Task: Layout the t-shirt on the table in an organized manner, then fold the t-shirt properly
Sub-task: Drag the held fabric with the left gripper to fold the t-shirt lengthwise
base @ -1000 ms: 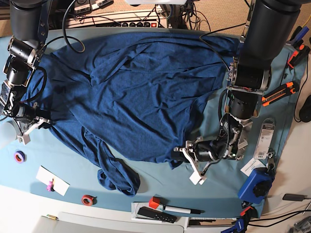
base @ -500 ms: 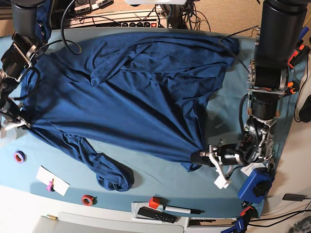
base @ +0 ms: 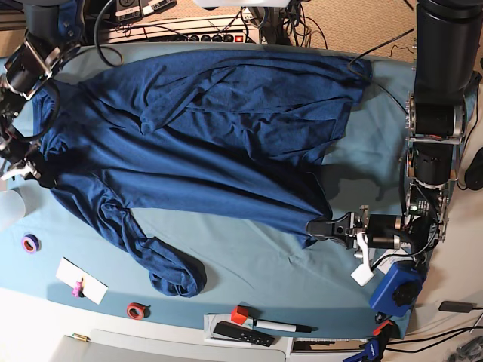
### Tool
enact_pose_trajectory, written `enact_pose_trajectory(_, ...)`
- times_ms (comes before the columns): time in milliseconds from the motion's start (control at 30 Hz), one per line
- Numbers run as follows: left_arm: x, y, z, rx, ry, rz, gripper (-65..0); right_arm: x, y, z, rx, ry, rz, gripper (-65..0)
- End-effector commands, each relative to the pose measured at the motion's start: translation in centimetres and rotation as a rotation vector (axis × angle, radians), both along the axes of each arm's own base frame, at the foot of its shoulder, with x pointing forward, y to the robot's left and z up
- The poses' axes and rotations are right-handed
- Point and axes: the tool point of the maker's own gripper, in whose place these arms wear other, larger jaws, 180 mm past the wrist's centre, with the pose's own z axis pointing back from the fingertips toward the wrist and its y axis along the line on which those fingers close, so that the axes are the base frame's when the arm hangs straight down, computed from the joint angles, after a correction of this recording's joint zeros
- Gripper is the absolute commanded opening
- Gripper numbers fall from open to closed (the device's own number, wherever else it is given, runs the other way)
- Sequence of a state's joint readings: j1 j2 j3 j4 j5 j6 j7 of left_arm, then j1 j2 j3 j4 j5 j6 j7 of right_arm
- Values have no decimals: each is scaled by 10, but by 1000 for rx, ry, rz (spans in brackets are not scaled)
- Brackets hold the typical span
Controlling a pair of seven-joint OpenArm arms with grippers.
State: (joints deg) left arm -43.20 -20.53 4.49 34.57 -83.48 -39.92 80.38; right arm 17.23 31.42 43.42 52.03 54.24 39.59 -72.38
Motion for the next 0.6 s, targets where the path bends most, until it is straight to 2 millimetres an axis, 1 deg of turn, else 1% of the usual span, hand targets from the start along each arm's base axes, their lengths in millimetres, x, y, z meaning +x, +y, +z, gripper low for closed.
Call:
enact_pose_trajectory(0, 11, 4, 19, -20, -49, 15, -650, 3, -11, 26, -41, -63, 2, -650)
enact_pose_trajectory(167, -2, 9, 0, -12, -5, 22, -650, -15, -5, 31, -98, -52, 51, -650)
enact_pose_trajectory(300, -14, 9, -10, 0, -3, 10, -650, -28, -4, 24, -127, -18, 67, -650)
enact_pose_trajectory(367, -18, 8, -8, 8, -30, -6, -650, -32, -4, 21, -128, -7, 68, -650)
enact_pose_trajectory(433, -22, 6, -2, 21, -73, -28, -650, -33, -3, 20, -121, -11, 69, -650)
enact_pose_trajectory(567, -28, -3, 21, 48, -202, -89, -650, -28, 2, 31, -78, -71, 73, -650)
